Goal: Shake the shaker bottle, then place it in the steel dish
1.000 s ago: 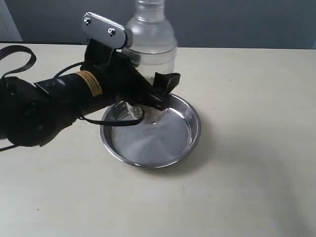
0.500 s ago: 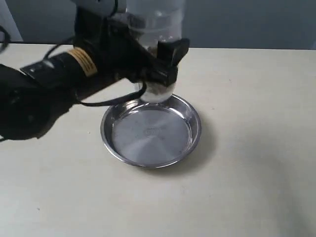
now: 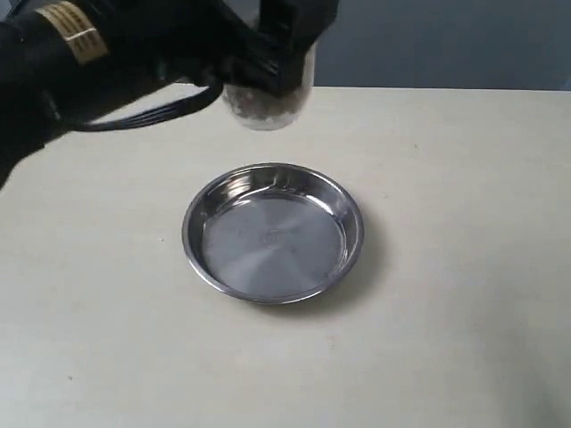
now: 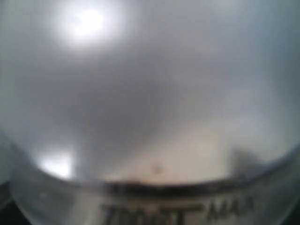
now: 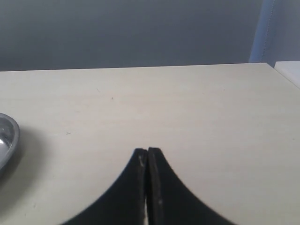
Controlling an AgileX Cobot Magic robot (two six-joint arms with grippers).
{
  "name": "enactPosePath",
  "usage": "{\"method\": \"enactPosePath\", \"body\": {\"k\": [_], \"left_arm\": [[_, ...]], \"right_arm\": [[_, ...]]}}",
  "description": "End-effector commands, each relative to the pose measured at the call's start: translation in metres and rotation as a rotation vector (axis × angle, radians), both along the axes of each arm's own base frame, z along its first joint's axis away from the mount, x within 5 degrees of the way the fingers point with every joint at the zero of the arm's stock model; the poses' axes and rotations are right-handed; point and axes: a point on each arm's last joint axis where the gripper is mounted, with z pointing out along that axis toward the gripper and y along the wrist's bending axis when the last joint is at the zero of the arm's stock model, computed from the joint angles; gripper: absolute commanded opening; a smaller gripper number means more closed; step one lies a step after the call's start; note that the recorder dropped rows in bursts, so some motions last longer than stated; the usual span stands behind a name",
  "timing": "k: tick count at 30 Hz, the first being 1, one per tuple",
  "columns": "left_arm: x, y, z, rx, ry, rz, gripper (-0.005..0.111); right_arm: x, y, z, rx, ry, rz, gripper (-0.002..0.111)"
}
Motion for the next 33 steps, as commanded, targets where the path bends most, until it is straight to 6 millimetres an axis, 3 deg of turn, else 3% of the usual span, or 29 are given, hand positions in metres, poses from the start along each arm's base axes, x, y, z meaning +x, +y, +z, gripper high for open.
{"method": "enactPosePath", "body": {"k": [1,3,5,6,7,9,13,14,16,20,22,24,25,27,29,31,33], "left_arm": [[0.001,0.000,-0.083,0.080,0.288,0.050,0.000],[-0.006,-0.007,-0.015,-0.036,-0.067,-0.023,0.000],[-0.018,-0.003,0.043,-0.110,-0.276,-0.055,0.000],[-0.021,-0.001,0.061,-0.108,-0.310,-0.055,0.000],[-0.023,0.001,0.066,-0.095,-0.289,-0.048,0.000],[-0.011,0.004,0.044,-0.027,-0.151,-0.007,0.000],[0.012,0.006,-0.075,0.067,0.295,0.105,0.000],[0.011,0.005,-0.087,0.079,0.328,0.112,0.000],[0.007,-0.003,-0.083,0.116,0.263,0.055,0.000],[-0.010,-0.008,0.015,-0.042,-0.152,-0.025,0.000],[-0.016,-0.003,0.042,-0.093,-0.213,-0.020,0.000],[-0.011,0.001,0.028,-0.060,-0.127,0.008,0.000],[-0.006,0.002,0.012,-0.036,-0.043,0.025,0.000],[0.002,0.004,-0.040,0.029,0.163,0.064,0.000],[0.004,0.005,-0.067,0.044,0.239,0.091,0.000],[0.003,0.002,-0.059,0.026,0.171,0.077,0.000],[-0.004,-0.001,-0.016,-0.072,-0.027,0.051,0.000]], "right_arm": [[0.000,0.000,0.001,-0.003,-0.016,-0.004,-0.001],[0.000,0.000,0.001,-0.003,-0.016,-0.004,-0.001],[0.000,0.000,0.001,-0.003,-0.016,-0.004,-0.001],[0.000,0.000,0.001,-0.003,-0.016,-0.004,-0.001],[0.000,0.000,0.001,-0.003,-0.016,-0.004,-0.001],[0.000,0.000,0.001,-0.003,-0.016,-0.004,-0.001],[0.000,0.000,0.001,-0.003,-0.016,-0.004,-0.001],[0.000,0.000,0.001,-0.003,-0.016,-0.004,-0.001],[0.000,0.000,0.001,-0.003,-0.016,-0.004,-0.001],[0.000,0.000,0.001,-0.003,-0.016,-0.004,-0.001],[0.000,0.000,0.001,-0.003,-0.016,-0.004,-0.001],[0.000,0.000,0.001,-0.003,-0.016,-0.004,-0.001],[0.000,0.000,0.001,-0.003,-0.016,-0.004,-0.001],[0.000,0.000,0.001,-0.003,-0.016,-0.004,-0.001],[0.000,0.000,0.001,-0.003,-0.016,-0.004,-0.001],[0.000,0.000,0.001,-0.003,-0.016,-0.004,-0.001],[0.000,0.000,0.001,-0.003,-0.016,-0.004,-0.001]]}}
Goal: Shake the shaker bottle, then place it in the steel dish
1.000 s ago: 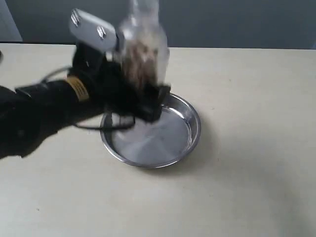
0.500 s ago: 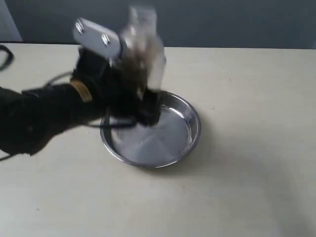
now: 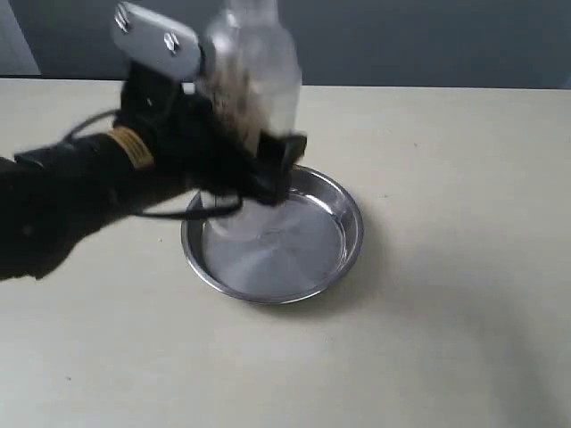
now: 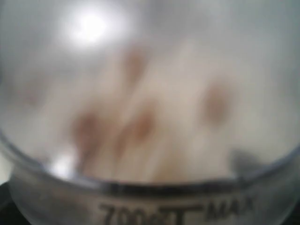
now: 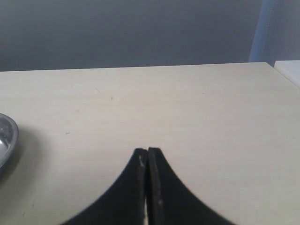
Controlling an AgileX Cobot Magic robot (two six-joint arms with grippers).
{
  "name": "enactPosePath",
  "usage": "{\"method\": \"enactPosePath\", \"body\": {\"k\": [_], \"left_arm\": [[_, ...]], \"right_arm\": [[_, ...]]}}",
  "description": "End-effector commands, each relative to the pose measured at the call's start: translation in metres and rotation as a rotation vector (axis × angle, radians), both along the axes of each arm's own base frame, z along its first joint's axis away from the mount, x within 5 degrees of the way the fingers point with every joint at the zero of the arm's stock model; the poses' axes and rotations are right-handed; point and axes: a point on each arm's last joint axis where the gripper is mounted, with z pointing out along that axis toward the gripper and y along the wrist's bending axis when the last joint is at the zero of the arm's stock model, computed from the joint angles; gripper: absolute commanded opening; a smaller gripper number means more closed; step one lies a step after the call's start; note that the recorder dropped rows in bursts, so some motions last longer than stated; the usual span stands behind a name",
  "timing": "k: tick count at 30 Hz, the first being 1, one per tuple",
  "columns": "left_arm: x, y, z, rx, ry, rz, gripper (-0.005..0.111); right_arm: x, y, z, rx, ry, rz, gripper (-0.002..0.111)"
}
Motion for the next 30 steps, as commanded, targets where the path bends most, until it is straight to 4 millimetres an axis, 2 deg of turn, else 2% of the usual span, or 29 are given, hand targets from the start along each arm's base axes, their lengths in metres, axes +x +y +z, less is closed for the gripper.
{"method": "enactPosePath", "body": {"k": [1,2,4,5,6,7,8,9,11,13,15,18,20,22,24,28,29,30], "left_arm": [[-0.012,-0.003,0.080,-0.195,-0.375,-0.025,0.000],[-0.020,-0.003,0.106,-0.231,-0.473,-0.052,0.000],[-0.031,0.000,0.135,-0.240,-0.574,-0.088,0.000],[-0.031,0.002,0.138,-0.233,-0.573,-0.082,0.000],[-0.026,0.004,0.131,-0.231,-0.517,-0.056,0.000],[-0.019,0.005,0.120,-0.213,-0.448,-0.037,0.000],[-0.009,0.006,0.091,-0.176,-0.304,-0.002,0.000],[-0.002,0.005,0.072,-0.146,-0.219,0.012,0.000],[0.004,0.005,0.016,-0.113,-0.006,0.065,0.000],[0.004,0.002,-0.004,-0.107,0.057,0.073,0.000],[0.000,-0.005,0.008,-0.114,-0.031,0.019,0.000],[-0.013,-0.011,0.073,-0.204,-0.373,-0.079,0.000],[-0.022,-0.007,0.114,-0.253,-0.532,-0.109,0.000],[-0.022,-0.003,0.123,-0.226,-0.534,-0.094,0.000],[-0.009,0.002,0.101,-0.185,-0.377,-0.029,0.000],[0.011,0.008,0.010,-0.088,0.012,0.069,0.000],[0.010,0.007,-0.003,-0.100,0.049,0.081,0.000],[0.008,0.004,-0.003,-0.129,0.030,0.071,0.000]], "right_arm": [[0.000,0.000,0.001,-0.003,-0.016,-0.004,-0.001],[0.000,0.000,0.001,-0.003,-0.016,-0.004,-0.001],[0.000,0.000,0.001,-0.003,-0.016,-0.004,-0.001],[0.000,0.000,0.001,-0.003,-0.016,-0.004,-0.001],[0.000,0.000,0.001,-0.003,-0.016,-0.004,-0.001],[0.000,0.000,0.001,-0.003,-0.016,-0.004,-0.001],[0.000,0.000,0.001,-0.003,-0.016,-0.004,-0.001],[0.000,0.000,0.001,-0.003,-0.016,-0.004,-0.001],[0.000,0.000,0.001,-0.003,-0.016,-0.004,-0.001],[0.000,0.000,0.001,-0.003,-0.016,-0.004,-0.001],[0.000,0.000,0.001,-0.003,-0.016,-0.004,-0.001],[0.000,0.000,0.001,-0.003,-0.016,-0.004,-0.001],[0.000,0.000,0.001,-0.003,-0.016,-0.004,-0.001],[0.000,0.000,0.001,-0.003,-0.016,-0.004,-0.001],[0.000,0.000,0.001,-0.003,-0.016,-0.004,-0.001],[0.000,0.000,0.001,-0.003,-0.016,-0.004,-0.001],[0.000,0.000,0.001,-0.003,-0.016,-0.004,-0.001],[0.000,0.000,0.001,-0.003,-0.016,-0.004,-0.001]]}}
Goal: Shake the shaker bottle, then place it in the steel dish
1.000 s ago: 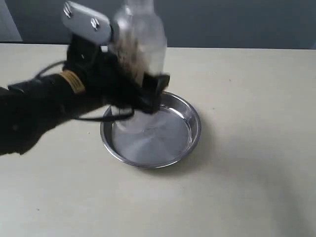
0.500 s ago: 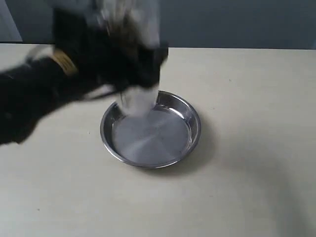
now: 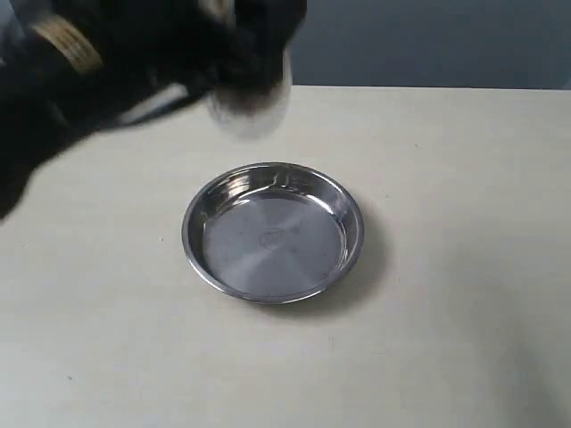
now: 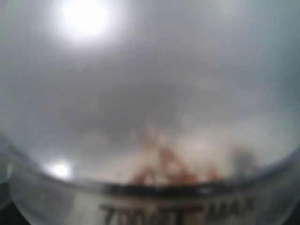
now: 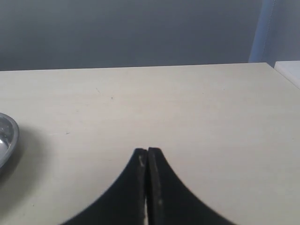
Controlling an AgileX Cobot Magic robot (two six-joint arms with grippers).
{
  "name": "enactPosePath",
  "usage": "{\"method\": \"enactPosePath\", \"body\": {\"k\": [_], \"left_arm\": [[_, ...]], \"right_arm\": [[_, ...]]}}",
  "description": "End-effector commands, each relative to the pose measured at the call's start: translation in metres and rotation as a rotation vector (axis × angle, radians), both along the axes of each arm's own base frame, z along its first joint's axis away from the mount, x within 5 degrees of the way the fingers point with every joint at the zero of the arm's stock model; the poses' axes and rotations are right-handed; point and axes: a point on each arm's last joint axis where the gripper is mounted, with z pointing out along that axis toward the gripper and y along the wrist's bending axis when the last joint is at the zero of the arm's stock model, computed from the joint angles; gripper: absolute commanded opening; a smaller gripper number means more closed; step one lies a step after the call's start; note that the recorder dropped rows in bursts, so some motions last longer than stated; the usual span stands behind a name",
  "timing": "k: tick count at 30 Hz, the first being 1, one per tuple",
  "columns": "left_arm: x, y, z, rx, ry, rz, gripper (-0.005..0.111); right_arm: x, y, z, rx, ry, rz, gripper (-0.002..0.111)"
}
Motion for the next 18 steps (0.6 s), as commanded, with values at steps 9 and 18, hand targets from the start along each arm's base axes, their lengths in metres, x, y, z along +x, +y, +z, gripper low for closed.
{"method": "enactPosePath", "body": {"k": [9,18], "left_arm": [[-0.015,-0.010,0.047,-0.042,-0.264,-0.080,0.000],[-0.007,-0.020,-0.017,0.018,-0.107,-0.061,0.000]], "right_arm": [[0.000,0.000,0.001,-0.003,-0.016,-0.004,-0.001],[0.000,0.000,0.001,-0.003,-0.014,-0.004,-0.001]]}}
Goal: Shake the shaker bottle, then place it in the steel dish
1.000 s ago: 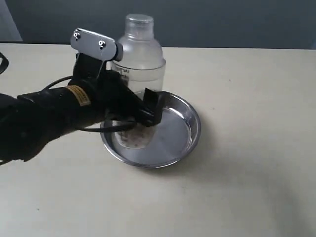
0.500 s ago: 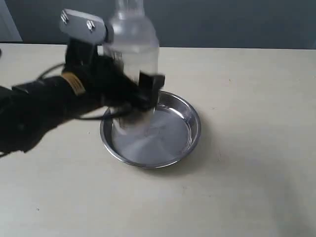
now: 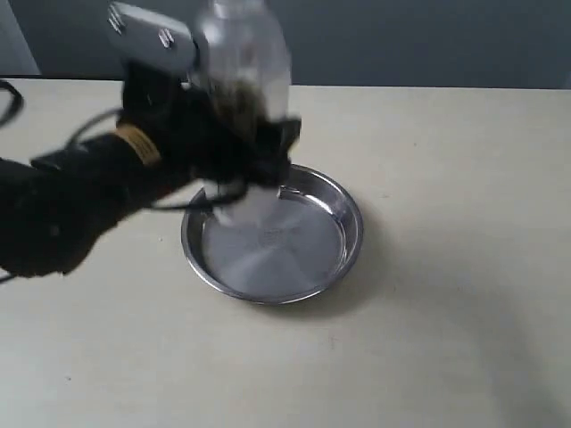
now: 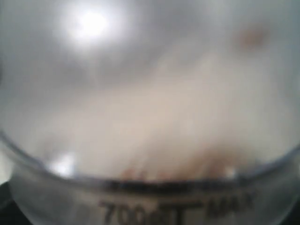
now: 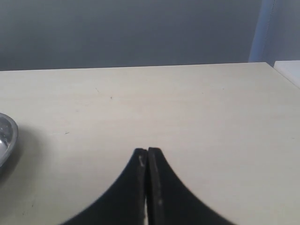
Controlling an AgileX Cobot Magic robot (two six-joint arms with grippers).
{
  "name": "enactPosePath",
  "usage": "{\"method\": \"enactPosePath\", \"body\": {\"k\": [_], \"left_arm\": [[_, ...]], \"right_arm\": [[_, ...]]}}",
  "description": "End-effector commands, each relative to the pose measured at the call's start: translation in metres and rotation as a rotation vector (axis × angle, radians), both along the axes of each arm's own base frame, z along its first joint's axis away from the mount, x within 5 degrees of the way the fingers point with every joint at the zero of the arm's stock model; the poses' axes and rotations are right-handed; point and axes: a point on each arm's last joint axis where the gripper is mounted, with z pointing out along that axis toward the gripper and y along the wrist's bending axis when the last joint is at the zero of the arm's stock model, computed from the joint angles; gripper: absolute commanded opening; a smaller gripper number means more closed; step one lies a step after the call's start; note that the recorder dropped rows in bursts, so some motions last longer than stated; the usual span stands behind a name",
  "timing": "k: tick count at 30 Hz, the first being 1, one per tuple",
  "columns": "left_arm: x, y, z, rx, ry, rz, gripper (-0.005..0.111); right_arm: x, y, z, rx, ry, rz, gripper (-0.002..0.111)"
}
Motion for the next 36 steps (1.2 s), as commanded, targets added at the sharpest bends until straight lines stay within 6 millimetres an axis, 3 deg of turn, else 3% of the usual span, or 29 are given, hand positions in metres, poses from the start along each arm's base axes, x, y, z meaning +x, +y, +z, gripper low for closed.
{"method": "enactPosePath", "body": {"k": [1,3,5,6,8,10,12,13,15,17,19,22,23,25,28,30,31,33,36], "left_arm": [[-0.021,-0.015,0.073,-0.121,-0.403,-0.118,0.000],[-0.038,-0.011,0.126,-0.205,-0.607,-0.153,0.000],[-0.045,-0.005,0.147,-0.199,-0.642,-0.153,0.000],[-0.040,-0.001,0.142,-0.176,-0.583,-0.125,0.000],[-0.021,0.007,0.104,-0.133,-0.352,-0.051,0.000],[-0.008,0.011,0.041,-0.059,-0.110,0.008,0.000],[-0.007,0.012,-0.001,-0.093,0.025,0.056,0.000],[-0.010,0.010,-0.011,-0.099,0.033,0.041,0.000],[-0.016,0.002,-0.003,-0.129,-0.064,-0.040,0.000],[-0.022,-0.003,0.029,-0.195,-0.270,-0.115,0.000],[-0.029,-0.001,0.074,-0.291,-0.462,-0.150,0.000],[-0.039,0.004,0.117,-0.323,-0.561,-0.168,0.000],[-0.039,0.005,0.118,-0.298,-0.545,-0.163,0.000],[-0.031,0.006,0.098,-0.194,-0.384,-0.122,0.000],[-0.023,0.004,0.026,-0.045,-0.063,-0.093,0.000],[-0.025,0.002,0.005,-0.057,-0.006,-0.089,0.000],[-0.027,-0.001,0.007,-0.091,-0.029,-0.097,0.000],[-0.033,-0.007,0.034,-0.171,-0.194,-0.145,0.000],[-0.050,-0.009,0.102,-0.319,-0.502,-0.225,0.000]], "right_arm": [[0.000,0.000,0.001,-0.003,-0.014,-0.004,-0.001],[0.000,0.000,0.001,-0.003,-0.014,-0.004,-0.001],[0.000,0.000,0.001,-0.003,-0.014,-0.004,-0.001],[0.000,0.000,0.001,-0.003,-0.014,-0.004,-0.001],[0.000,0.000,0.001,-0.003,-0.014,-0.004,-0.001],[0.000,0.000,0.001,-0.003,-0.014,-0.004,-0.001],[0.000,0.000,0.001,-0.003,-0.014,-0.004,-0.001],[0.000,0.000,0.001,-0.003,-0.014,-0.004,-0.001],[0.000,0.000,0.001,-0.003,-0.014,-0.004,-0.001],[0.000,0.000,0.001,-0.003,-0.014,-0.004,-0.001],[0.000,0.000,0.001,-0.003,-0.014,-0.004,-0.001],[0.000,0.000,0.001,-0.003,-0.014,-0.004,-0.001],[0.000,0.000,0.001,-0.003,-0.014,-0.004,-0.001],[0.000,0.000,0.001,-0.003,-0.014,-0.004,-0.001],[0.000,0.000,0.001,-0.003,-0.014,-0.004,-0.001],[0.000,0.000,0.001,-0.003,-0.014,-0.004,-0.001],[0.000,0.000,0.001,-0.003,-0.014,-0.004,-0.001],[0.000,0.000,0.001,-0.003,-0.014,-0.004,-0.001],[0.000,0.000,0.001,-0.003,-0.014,-0.004,-0.001]]}}
